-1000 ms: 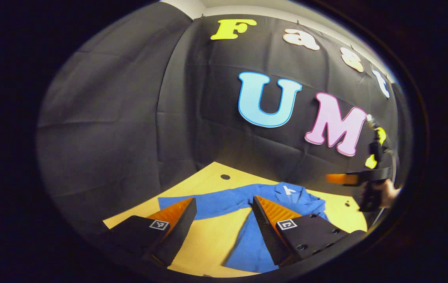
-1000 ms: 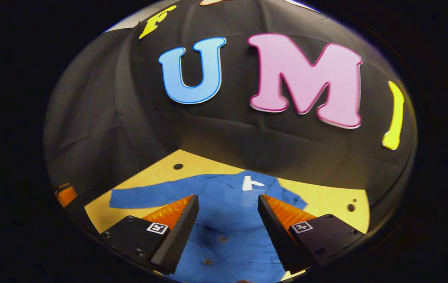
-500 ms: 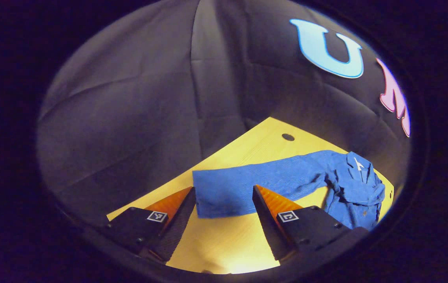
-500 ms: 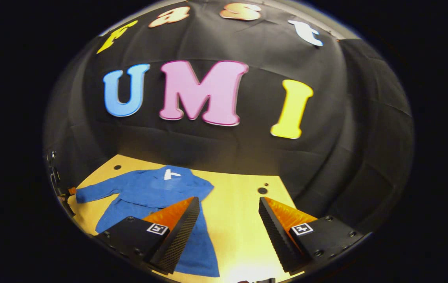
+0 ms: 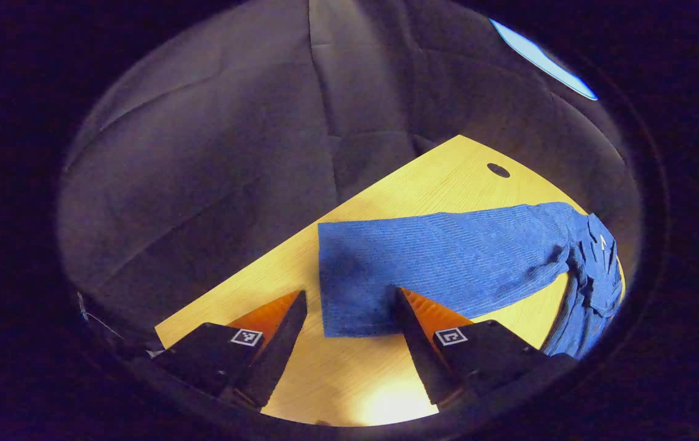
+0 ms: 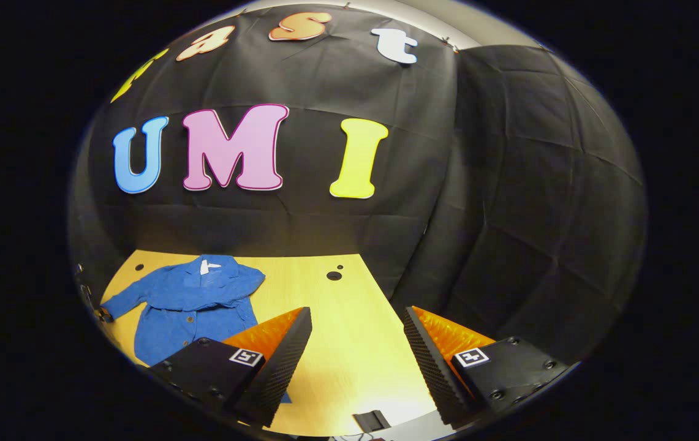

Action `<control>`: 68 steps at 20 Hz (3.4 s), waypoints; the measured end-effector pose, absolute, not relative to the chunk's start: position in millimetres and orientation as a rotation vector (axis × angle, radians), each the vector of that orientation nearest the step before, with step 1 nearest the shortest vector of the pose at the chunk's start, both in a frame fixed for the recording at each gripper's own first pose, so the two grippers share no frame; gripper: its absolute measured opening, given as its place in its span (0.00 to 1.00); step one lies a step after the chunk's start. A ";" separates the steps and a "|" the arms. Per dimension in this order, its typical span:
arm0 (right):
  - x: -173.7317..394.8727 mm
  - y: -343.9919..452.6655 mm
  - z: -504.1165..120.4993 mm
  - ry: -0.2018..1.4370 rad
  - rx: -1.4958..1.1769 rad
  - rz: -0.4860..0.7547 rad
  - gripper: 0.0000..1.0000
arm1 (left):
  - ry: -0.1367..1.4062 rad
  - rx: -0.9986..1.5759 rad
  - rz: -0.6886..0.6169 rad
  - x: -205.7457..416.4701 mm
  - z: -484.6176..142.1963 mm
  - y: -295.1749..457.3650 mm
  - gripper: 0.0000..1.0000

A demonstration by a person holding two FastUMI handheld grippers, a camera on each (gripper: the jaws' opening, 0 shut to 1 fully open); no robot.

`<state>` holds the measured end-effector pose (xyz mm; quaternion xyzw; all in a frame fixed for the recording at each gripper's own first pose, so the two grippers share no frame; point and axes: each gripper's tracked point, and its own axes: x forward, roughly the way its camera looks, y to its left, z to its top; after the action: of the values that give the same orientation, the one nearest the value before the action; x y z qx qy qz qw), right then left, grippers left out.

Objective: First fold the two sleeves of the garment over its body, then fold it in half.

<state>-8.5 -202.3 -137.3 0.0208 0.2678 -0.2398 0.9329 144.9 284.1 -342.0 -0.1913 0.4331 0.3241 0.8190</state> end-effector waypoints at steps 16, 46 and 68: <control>4.5 -200.6 -175.1 0.525 0.058 -0.446 0.97 | 0.802 -0.487 0.438 199.5 -271.4 260.9 0.00; 11.8 -139.5 -331.9 0.792 0.255 -0.165 0.98 | 0.591 0.032 -0.089 282.4 -134.3 -105.4 0.85; -54.0 -43.5 -466.6 1.294 0.153 -0.068 0.99 | 1.131 -0.088 0.017 75.4 -320.7 17.0 0.82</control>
<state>-54.0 -43.5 -466.6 0.0714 0.6021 -0.0315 0.7946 75.4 17.0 -320.7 -0.0415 0.5357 0.0083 0.8434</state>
